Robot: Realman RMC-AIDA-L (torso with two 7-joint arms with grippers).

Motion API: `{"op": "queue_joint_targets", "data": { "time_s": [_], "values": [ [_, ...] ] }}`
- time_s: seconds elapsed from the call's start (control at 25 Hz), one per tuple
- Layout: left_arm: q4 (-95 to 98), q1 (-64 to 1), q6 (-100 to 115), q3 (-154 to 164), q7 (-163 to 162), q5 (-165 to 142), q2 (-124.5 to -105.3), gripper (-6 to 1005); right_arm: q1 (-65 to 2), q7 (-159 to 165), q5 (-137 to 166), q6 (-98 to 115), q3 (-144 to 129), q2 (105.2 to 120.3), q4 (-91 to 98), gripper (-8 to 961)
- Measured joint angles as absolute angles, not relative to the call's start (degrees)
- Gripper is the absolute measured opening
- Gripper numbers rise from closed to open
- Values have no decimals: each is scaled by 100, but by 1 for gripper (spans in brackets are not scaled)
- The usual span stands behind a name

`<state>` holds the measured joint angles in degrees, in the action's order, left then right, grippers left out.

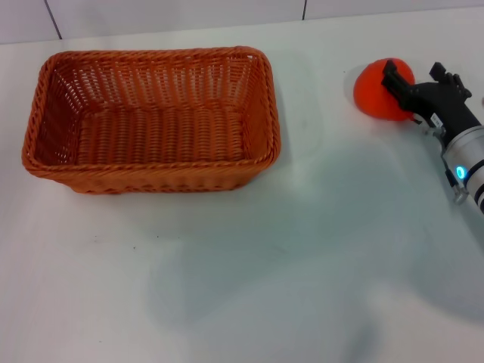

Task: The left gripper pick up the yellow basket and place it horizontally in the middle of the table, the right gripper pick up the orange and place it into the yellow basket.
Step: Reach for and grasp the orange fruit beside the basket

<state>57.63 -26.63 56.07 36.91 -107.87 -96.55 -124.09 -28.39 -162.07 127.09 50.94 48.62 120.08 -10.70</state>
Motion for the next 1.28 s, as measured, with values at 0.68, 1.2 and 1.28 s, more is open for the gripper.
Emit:
{"op": "queue_joint_targets", "data": {
  "time_s": [0.68, 1.2, 1.28],
  "values": [
    [5031, -2485, 5682, 3709, -9655, -8444, -12417, 864, -3061, -16207, 12708, 4514, 4861, 11952, -976, 870],
    [4949, -2550, 5682, 3745, -9369, -8427, -12428, 863, -3190, -16207, 12709, 4354, 4766, 11997, -1103, 842],
    [4949, -2550, 5683, 3744, -9365, -8402, -12428, 863, -3194, -16207, 12709, 4257, 4764, 11997, -1120, 799]
  ]
}}
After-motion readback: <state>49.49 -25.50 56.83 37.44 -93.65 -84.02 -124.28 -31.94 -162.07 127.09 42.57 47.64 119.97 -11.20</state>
